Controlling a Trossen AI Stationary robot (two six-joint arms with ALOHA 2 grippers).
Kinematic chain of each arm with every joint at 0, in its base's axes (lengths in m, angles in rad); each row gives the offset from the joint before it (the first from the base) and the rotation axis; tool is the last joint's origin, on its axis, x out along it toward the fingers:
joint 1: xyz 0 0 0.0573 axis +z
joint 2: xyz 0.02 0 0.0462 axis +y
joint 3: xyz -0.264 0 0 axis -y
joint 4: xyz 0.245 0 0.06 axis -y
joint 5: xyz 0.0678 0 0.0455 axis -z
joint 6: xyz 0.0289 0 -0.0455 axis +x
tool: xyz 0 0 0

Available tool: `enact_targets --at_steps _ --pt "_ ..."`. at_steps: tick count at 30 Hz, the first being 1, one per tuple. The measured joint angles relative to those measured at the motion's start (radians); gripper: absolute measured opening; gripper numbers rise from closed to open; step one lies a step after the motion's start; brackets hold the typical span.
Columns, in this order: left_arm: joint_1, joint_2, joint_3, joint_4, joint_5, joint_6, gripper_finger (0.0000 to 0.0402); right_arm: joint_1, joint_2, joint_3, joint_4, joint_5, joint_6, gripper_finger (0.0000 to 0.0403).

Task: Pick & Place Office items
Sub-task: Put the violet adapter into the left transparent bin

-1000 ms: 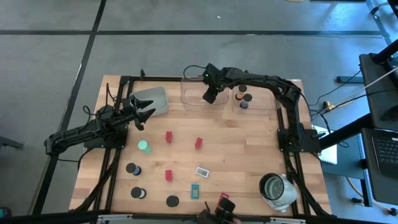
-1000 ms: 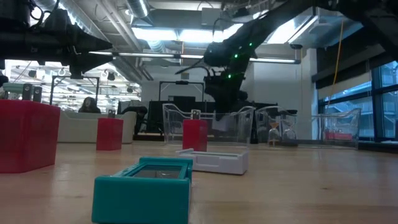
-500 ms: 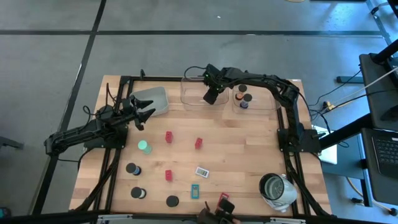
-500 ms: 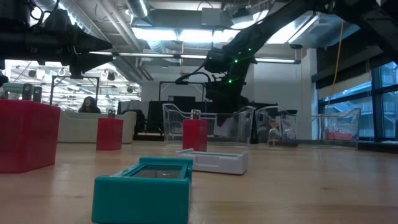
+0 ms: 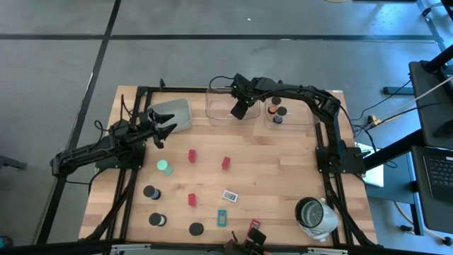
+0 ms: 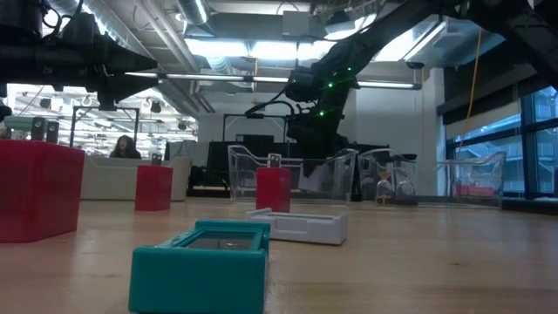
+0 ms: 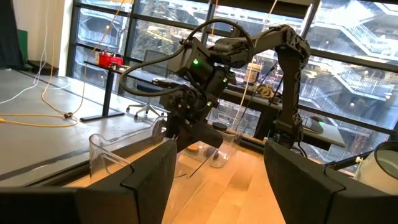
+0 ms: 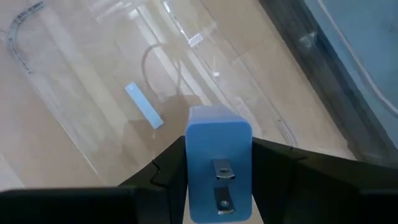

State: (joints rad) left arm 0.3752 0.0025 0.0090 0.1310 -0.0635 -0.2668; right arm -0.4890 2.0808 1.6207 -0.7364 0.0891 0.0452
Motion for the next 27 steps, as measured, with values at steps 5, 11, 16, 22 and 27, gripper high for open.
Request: enact_targets --at_steps 5,11,16,22,27 --pt "0.000 0.000 0.000 0.000 0.000 0.000 0.0240 0.014 0.000 0.000 0.001 0.000 0.000 0.0132" --pt "0.000 0.000 0.000 0.000 0.000 0.000 0.0240 0.024 0.002 0.000 0.004 0.000 0.000 0.0132" --pt "0.000 0.000 0.000 0.000 0.000 0.000 0.0240 0.026 0.010 -0.002 0.003 0.000 -0.001 0.0132" --pt "0.000 0.000 0.000 0.000 0.000 0.000 0.0240 0.026 0.010 -0.001 0.004 0.000 -0.001 0.0132" --pt "0.000 0.000 0.000 0.000 0.000 0.000 0.0240 0.026 0.028 -0.002 0.000 0.000 -0.001 0.0132"
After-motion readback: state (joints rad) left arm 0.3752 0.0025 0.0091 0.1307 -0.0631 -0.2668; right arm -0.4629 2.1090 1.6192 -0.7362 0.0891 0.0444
